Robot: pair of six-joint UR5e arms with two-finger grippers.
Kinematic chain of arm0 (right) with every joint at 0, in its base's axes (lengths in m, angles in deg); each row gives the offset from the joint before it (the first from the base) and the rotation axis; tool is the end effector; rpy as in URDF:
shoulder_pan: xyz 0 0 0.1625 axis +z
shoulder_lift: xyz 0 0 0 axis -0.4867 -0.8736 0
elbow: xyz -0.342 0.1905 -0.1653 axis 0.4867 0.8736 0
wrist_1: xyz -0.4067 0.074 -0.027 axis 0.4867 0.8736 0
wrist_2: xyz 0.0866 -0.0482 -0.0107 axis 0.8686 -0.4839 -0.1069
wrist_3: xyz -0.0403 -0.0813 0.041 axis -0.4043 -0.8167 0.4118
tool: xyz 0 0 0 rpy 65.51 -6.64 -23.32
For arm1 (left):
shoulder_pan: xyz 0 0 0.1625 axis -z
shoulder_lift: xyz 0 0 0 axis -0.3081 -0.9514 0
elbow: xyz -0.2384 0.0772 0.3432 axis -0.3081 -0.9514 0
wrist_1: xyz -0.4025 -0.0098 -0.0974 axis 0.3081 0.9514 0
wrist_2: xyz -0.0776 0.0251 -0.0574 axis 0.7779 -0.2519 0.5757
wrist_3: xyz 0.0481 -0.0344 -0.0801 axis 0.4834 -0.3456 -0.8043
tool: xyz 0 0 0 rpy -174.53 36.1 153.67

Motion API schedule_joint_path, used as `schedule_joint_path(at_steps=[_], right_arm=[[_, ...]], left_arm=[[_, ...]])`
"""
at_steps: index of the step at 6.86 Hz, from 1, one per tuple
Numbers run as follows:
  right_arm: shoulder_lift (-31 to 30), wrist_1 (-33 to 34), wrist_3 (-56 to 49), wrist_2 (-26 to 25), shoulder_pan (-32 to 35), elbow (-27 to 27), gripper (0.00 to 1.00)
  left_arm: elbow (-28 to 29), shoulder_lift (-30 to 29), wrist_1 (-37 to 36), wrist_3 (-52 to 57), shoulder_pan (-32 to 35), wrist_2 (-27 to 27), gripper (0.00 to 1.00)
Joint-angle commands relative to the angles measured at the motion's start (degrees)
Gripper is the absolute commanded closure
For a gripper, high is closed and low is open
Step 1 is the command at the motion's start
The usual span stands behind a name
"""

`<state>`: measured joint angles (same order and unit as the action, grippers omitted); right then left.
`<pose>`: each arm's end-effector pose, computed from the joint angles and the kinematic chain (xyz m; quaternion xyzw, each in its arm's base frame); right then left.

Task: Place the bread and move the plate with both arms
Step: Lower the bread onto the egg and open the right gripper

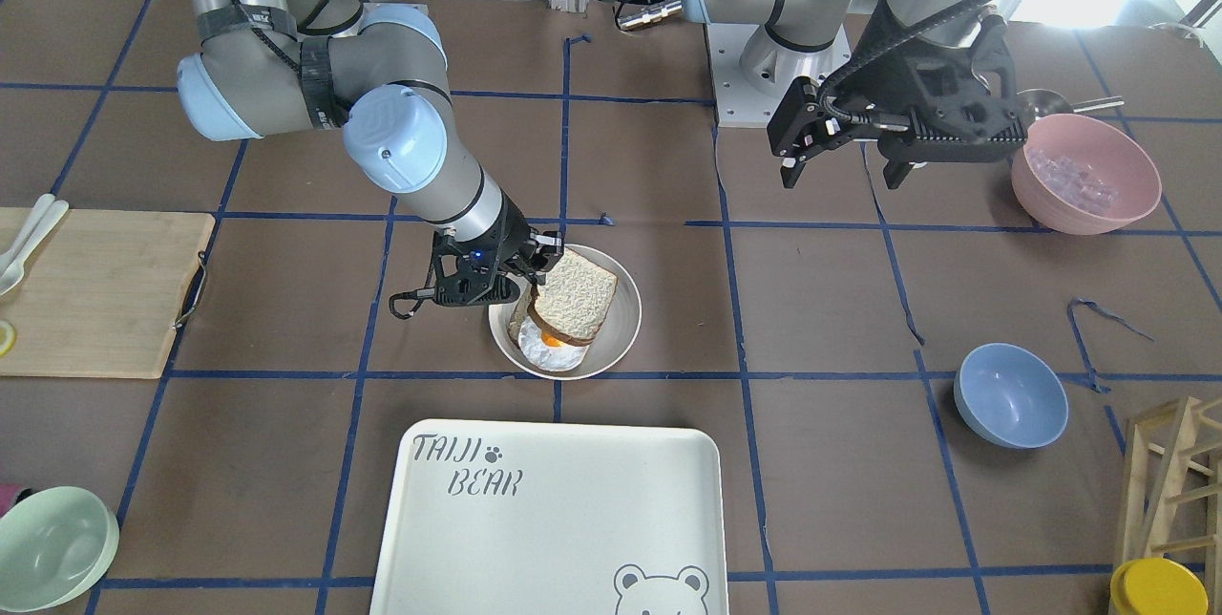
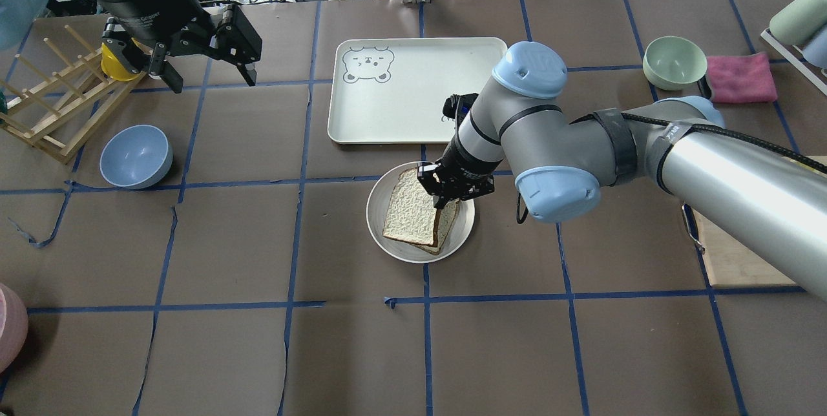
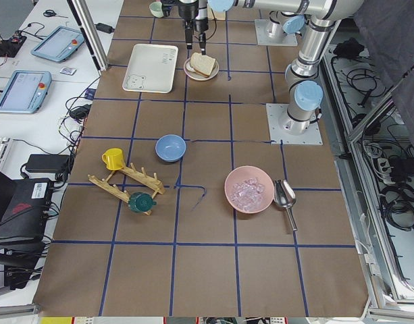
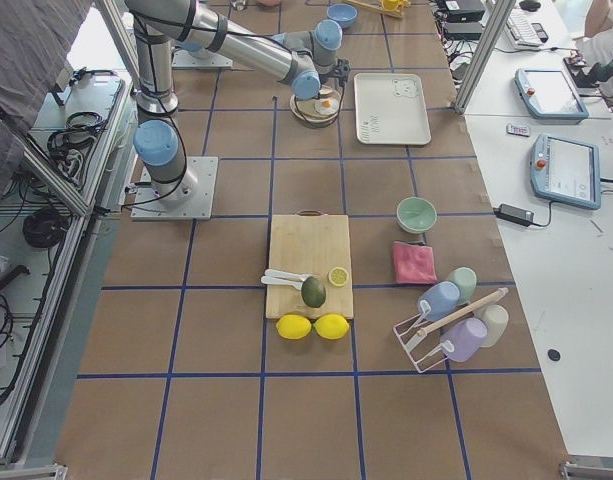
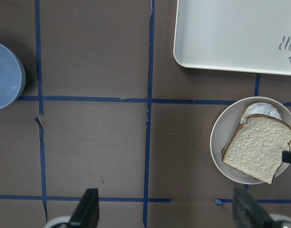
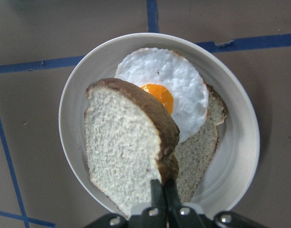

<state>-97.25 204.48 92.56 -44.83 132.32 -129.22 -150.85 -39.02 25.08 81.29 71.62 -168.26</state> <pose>0.2850 -0.4772 0.2462 0.0312 0.9832 0.0574 0.1706 -0.1319 -0.5135 0.5185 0.0197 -0.9997 0.0015 0.0121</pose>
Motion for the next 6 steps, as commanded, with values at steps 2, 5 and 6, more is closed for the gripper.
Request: schedule_joint_path(at_steps=[2,5,6], right_arm=[[0.4,0.0,0.4,-1.1,-0.1,0.0,0.65],[-0.5,-1.1,-1.6,-6.4,-2.8,4.9,0.23],[-0.7,-7.3,-3.5,-7.1,-4.2,11.7,0.18]], left_arm=[[0.1,0.1,-1.0,0.3,-0.4,0.3,0.0],[0.0,0.2,-1.1,0.5,-0.6,0.5,0.0],[0.0,0.2,-1.3,0.4,-0.7,1.2,0.0]])
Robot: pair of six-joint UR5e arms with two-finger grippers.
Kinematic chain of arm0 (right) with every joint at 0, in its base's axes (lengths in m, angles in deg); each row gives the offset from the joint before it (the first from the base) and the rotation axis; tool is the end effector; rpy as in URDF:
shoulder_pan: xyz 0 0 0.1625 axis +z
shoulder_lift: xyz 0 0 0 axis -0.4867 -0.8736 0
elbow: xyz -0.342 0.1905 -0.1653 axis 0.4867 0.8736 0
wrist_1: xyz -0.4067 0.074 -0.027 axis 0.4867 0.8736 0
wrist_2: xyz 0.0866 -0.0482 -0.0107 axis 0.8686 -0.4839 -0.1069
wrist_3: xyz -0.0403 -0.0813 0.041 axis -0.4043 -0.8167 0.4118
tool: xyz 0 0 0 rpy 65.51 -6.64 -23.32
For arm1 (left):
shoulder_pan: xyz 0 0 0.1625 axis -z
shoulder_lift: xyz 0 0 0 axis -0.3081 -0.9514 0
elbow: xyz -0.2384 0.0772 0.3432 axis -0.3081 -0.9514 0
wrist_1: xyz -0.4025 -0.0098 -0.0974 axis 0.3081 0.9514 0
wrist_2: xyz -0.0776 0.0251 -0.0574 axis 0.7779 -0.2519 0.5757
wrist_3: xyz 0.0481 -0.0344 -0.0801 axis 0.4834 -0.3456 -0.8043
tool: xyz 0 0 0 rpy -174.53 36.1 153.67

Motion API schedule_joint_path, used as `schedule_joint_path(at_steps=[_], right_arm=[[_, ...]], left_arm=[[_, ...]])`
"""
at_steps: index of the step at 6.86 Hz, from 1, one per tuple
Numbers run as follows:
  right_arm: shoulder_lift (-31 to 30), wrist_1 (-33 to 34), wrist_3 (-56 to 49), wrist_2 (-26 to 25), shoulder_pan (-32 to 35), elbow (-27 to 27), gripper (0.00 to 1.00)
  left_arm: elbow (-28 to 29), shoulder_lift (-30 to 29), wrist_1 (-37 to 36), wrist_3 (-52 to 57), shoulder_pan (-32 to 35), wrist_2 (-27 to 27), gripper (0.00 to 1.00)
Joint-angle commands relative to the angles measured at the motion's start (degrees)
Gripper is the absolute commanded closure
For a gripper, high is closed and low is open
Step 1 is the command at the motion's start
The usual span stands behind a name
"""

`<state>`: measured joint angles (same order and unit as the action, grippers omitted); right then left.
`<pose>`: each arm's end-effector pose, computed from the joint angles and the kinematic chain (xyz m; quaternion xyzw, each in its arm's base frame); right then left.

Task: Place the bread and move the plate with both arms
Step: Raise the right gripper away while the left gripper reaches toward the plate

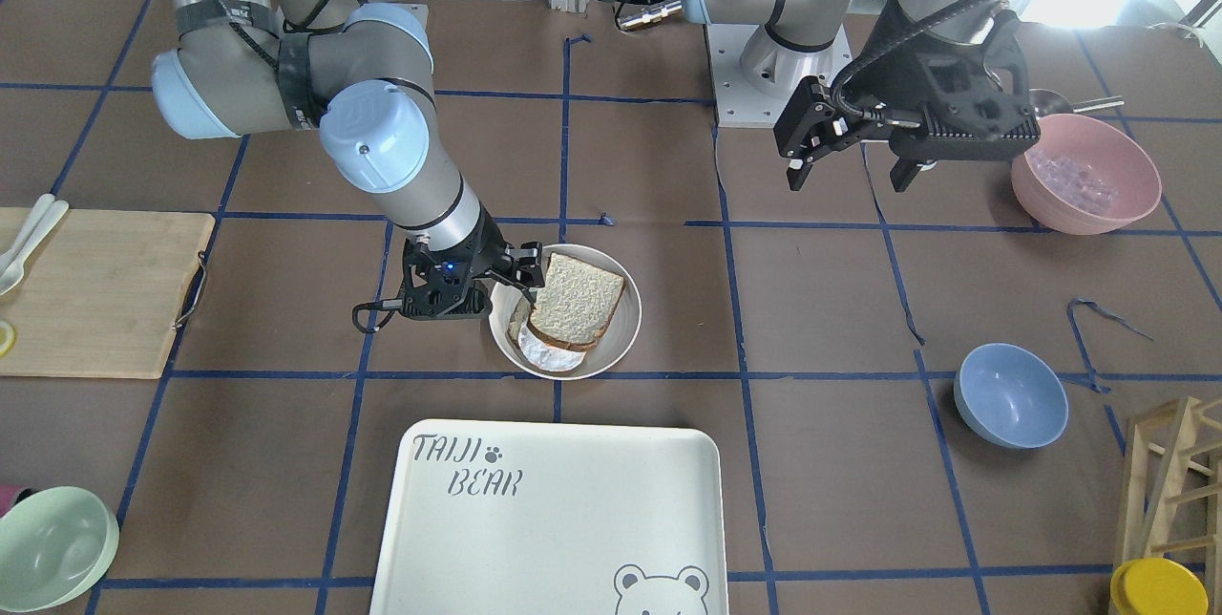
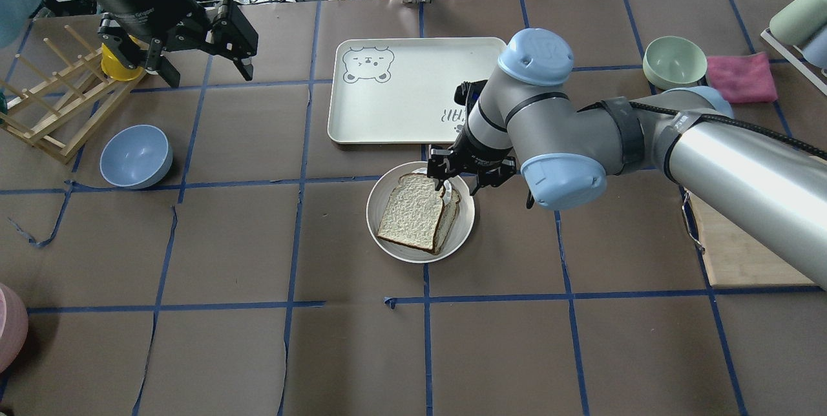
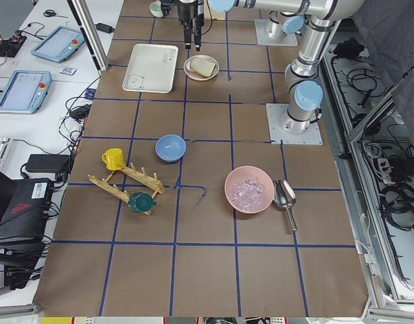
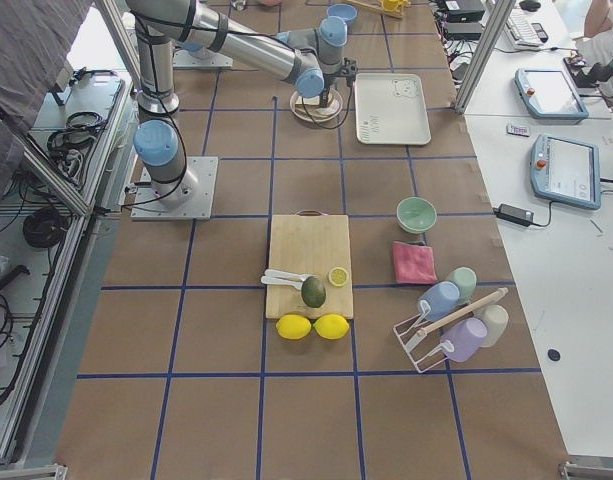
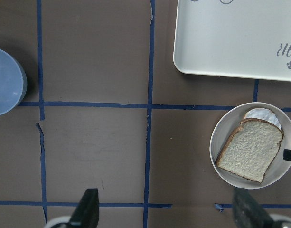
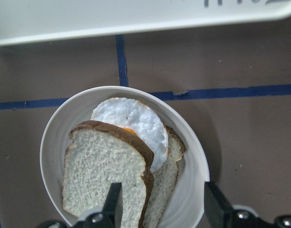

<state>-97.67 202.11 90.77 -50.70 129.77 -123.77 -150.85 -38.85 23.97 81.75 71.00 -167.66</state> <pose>0.2585 -0.5154 0.2837 0.0335 0.9909 0.0103 0.1300 -0.1273 -0.5157 0.5221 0.0209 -0.9995 0.0128 0.0173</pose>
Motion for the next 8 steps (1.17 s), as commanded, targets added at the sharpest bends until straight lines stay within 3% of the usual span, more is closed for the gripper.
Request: schedule_joint_path(at_steps=[1,3,4,5,6,8], right_arm=[[-0.6,-19.5,-6.1,-5.6,-1.8,16.1,0.22],[-0.6,-41.2,-12.7,-17.8,-2.5,35.5,0.15],[-4.0,-47.9,-13.3,-21.6,-3.1,37.0,0.11],[-7.3,-48.0,-13.3,-20.4,-4.0,35.5,0.0],[-8.2,-46.2,-13.2,-18.3,-4.0,31.6,0.01],[-11.8,-33.2,-13.3,-16.5,-3.2,22.5,0.0]], left_arm=[[-1.2,-1.0,-0.2,-0.3,0.0,1.9,0.0],[-10.9,-2.3,-10.0,-0.4,0.1,1.9,0.0],[-16.0,-3.4,-16.4,-0.6,0.1,2.1,0.0],[-19.4,-5.0,-19.3,-0.6,0.5,2.1,0.0],[-22.1,-7.0,-21.1,-0.6,1.5,2.8,0.0],[-27.8,-10.6,-31.3,-1.0,3.4,8.1,0.0]])
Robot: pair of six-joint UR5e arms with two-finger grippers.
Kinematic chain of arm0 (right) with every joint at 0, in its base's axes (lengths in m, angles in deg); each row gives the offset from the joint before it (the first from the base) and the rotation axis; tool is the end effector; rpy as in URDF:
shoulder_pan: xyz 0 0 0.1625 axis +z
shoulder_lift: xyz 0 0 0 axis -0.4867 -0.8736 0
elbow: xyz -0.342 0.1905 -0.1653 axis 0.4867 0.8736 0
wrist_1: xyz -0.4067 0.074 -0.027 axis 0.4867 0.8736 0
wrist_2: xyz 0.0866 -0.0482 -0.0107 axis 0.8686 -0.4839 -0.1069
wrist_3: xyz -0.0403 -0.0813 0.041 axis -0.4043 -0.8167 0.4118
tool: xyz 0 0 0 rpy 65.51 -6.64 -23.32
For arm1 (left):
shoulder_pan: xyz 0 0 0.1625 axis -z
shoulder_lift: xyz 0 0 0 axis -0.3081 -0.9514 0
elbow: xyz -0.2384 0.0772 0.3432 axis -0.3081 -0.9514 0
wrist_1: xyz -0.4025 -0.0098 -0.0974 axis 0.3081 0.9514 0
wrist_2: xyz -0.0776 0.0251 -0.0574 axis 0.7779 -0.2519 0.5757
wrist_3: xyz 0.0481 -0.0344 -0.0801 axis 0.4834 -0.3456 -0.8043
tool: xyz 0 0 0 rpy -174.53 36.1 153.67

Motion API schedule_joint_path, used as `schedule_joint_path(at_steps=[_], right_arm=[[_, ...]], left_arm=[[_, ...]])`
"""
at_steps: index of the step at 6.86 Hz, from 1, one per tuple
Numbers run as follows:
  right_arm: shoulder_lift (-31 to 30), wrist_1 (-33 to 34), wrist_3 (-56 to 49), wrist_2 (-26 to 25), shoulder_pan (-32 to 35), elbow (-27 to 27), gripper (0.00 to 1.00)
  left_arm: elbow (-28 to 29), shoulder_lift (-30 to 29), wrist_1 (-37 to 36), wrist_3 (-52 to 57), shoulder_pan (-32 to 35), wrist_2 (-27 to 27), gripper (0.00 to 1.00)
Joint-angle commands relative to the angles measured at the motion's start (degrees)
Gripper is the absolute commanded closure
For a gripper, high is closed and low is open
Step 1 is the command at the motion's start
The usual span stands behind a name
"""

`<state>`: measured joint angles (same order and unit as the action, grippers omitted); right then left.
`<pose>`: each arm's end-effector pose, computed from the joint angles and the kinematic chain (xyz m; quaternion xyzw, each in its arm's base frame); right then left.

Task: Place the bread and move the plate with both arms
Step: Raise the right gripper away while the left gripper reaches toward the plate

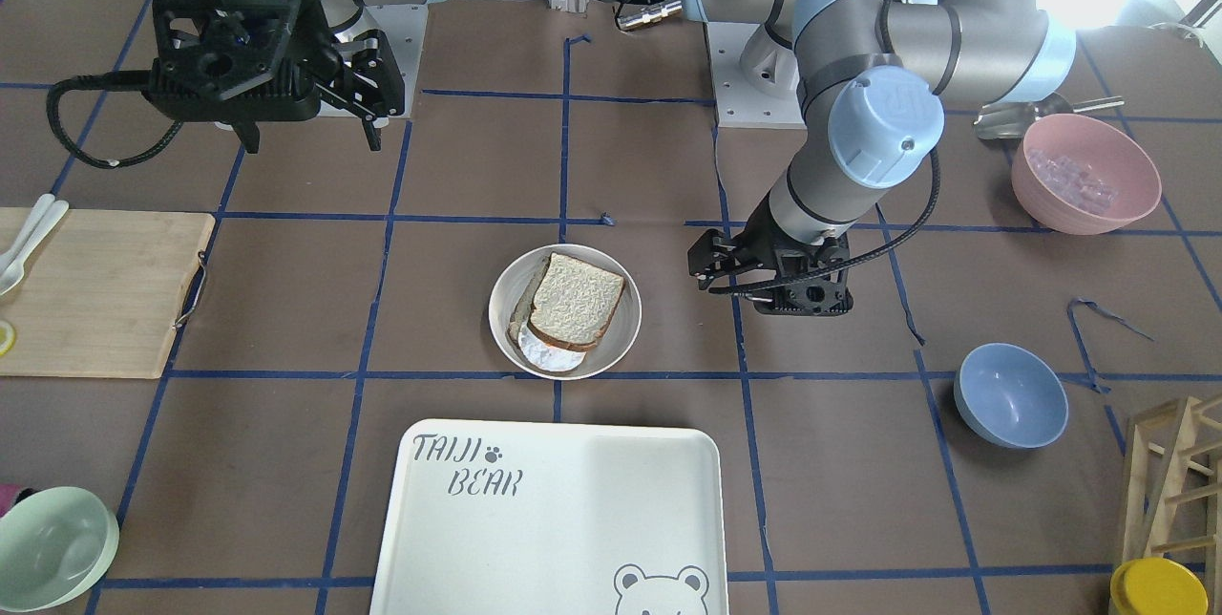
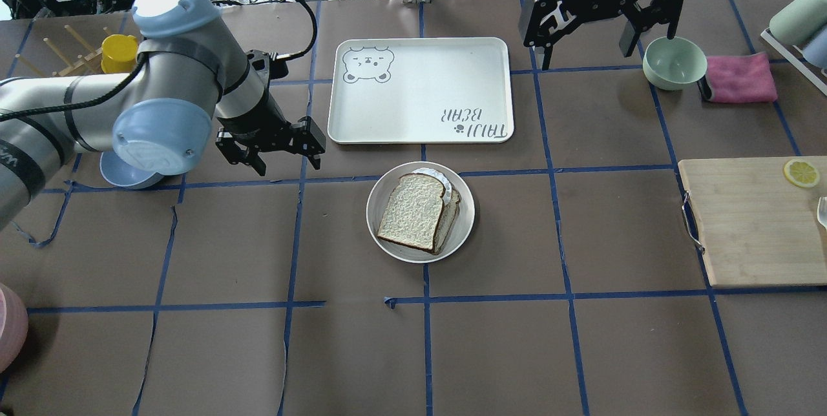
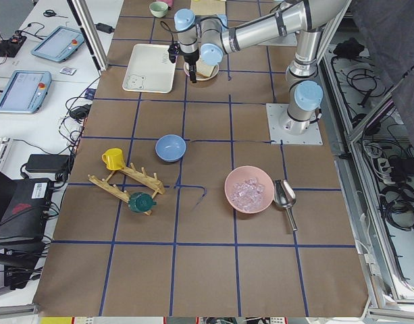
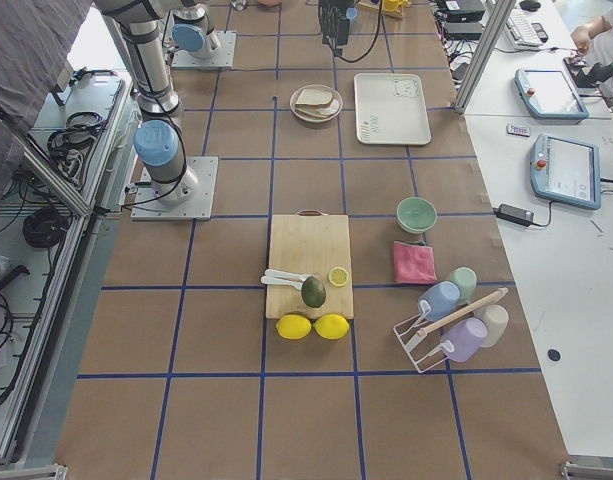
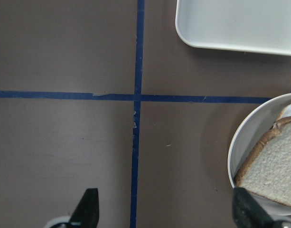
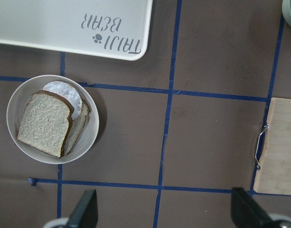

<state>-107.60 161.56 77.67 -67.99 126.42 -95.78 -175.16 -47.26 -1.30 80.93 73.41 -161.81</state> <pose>0.1949 -0.5059 0.5391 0.0489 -0.9986 -0.0025 0.0217 -0.1591 -0.5135 0.2866 0.0108 -0.9963 -0.0541 0.0665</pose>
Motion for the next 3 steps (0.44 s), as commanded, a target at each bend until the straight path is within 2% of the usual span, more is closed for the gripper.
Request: schedule_joint_path(at_steps=[1,3], right_arm=[[-1.9,13.1,-0.8,0.5,-0.9,-8.0,0.0],[-1.8,13.6,-1.3,0.4,-1.3,-8.3,0.0]], left_arm=[[-5.1,-4.2,-9.9,-1.7,2.1,2.8,0.0],[-7.2,-7.6,-14.7,-3.3,3.8,4.6,0.03]])
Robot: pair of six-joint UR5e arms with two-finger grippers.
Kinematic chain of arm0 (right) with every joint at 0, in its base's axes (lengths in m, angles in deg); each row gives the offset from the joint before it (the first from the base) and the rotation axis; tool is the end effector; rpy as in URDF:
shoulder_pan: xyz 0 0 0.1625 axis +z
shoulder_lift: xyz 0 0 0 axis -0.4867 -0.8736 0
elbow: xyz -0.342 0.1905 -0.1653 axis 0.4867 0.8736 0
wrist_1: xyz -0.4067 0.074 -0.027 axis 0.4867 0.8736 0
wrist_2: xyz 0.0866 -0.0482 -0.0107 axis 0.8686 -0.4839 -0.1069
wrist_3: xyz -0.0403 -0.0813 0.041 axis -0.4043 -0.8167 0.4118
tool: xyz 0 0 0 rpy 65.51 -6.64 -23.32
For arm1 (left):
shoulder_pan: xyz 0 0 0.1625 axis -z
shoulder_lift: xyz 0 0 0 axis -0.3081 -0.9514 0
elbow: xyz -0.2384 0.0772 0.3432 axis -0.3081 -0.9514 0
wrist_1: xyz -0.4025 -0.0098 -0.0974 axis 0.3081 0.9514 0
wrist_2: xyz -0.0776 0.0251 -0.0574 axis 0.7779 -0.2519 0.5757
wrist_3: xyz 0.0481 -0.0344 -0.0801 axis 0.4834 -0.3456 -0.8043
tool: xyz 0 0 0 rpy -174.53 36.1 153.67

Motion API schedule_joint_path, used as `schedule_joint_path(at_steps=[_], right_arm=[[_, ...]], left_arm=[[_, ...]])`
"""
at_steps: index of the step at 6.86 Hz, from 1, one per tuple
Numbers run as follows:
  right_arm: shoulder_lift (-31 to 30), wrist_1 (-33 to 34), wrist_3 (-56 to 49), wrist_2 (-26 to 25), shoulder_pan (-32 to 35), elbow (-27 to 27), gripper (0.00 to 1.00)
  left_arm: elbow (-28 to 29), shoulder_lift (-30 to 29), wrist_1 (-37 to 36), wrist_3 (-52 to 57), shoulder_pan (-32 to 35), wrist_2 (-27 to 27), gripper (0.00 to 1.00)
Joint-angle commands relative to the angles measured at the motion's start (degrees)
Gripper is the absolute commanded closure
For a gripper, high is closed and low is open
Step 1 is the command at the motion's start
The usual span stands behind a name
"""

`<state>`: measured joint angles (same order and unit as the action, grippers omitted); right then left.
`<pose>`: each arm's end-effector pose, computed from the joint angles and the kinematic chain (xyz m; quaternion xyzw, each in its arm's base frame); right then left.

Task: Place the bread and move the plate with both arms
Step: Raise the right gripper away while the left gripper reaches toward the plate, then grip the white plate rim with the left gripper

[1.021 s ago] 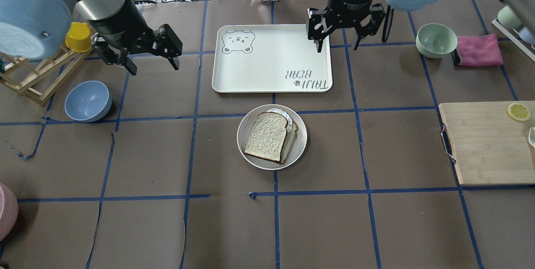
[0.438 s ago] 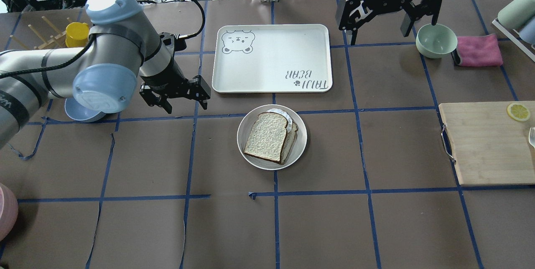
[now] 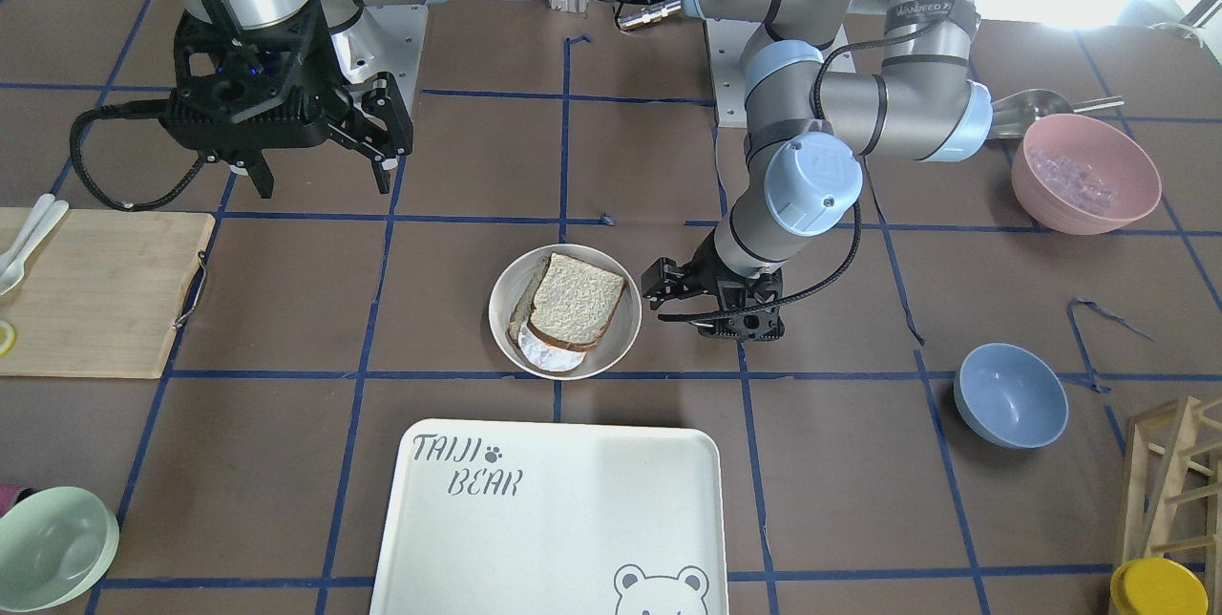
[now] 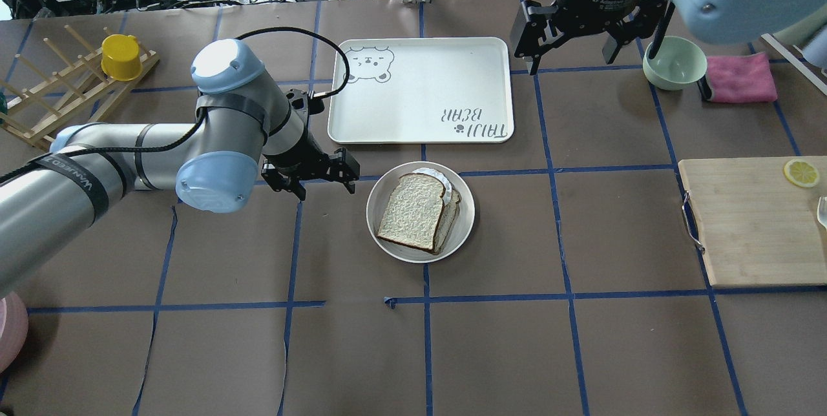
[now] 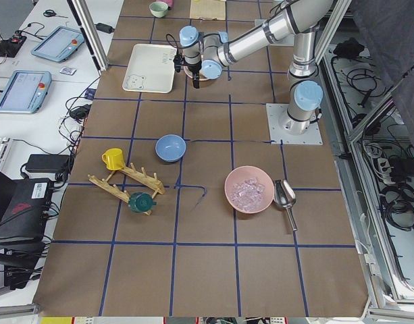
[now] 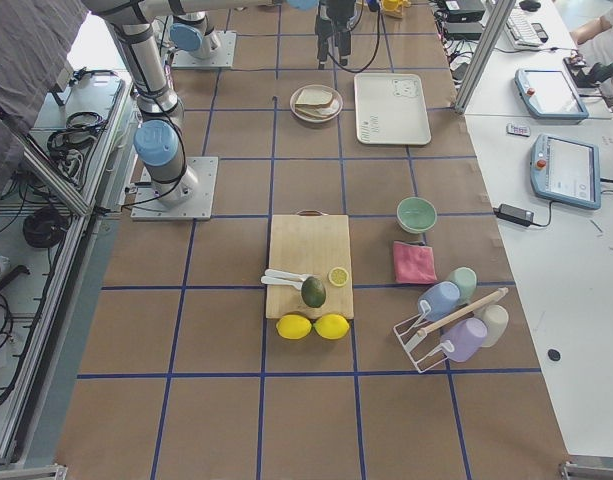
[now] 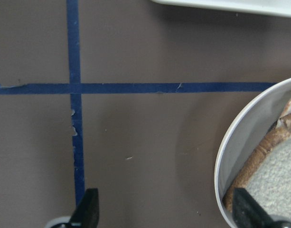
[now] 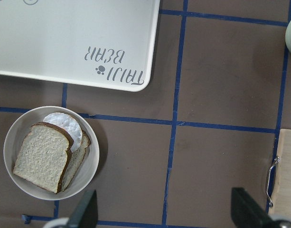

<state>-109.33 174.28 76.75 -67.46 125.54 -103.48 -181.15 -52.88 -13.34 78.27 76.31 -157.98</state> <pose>0.1882 -0.5105 0.5116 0.0482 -0.9972 0.0556 0.0133 -0.1912 -0.5015 0.2125 0.0101 -0.9936 -0.0560 0.0973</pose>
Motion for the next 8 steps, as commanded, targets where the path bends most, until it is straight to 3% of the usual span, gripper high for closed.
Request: schedule_joint_path(at_steps=[1,2,3,4,5,6,7,8], right_arm=[[0.0,0.7,-0.2,-0.2,-1.3,-0.7,0.0],[-0.1,0.2,-0.3,-0.2,-2.4,-0.7,0.0],[-0.2,0.2,-0.6,-0.3,-2.8,-0.7,0.0],[-0.2,0.4,-3.5,-0.5,-3.2,-0.7,0.0],[-0.3,0.3,-3.7,-0.7,-3.3,-0.7,0.0],[-0.3,0.4,-3.7,-0.7,-3.3,-0.7,0.0],[-0.3,0.4,-3.8,-0.7,-3.3,-0.7,0.0],[-0.4,0.4,-3.6,-0.4,-3.3,-0.7,0.0]], left_arm=[[-1.2,-2.8,-3.6,-0.6,1.4,0.8,0.17],[-1.3,-3.4,-3.7,-0.6,2.7,0.8,0.23],[-1.3,-3.5,-4.1,-0.3,3.1,0.9,0.37],[-1.3,-3.6,-4.3,-0.3,3.3,1.1,0.39],[-1.5,-3.6,-4.1,0.3,3.6,1.9,0.51],[-1.4,-3.7,-4.1,0.4,3.7,1.8,0.81],[-1.6,-3.7,-4.0,0.4,3.7,1.8,1.0],[-1.6,-3.4,-4.0,0.4,3.6,1.9,1.0]])
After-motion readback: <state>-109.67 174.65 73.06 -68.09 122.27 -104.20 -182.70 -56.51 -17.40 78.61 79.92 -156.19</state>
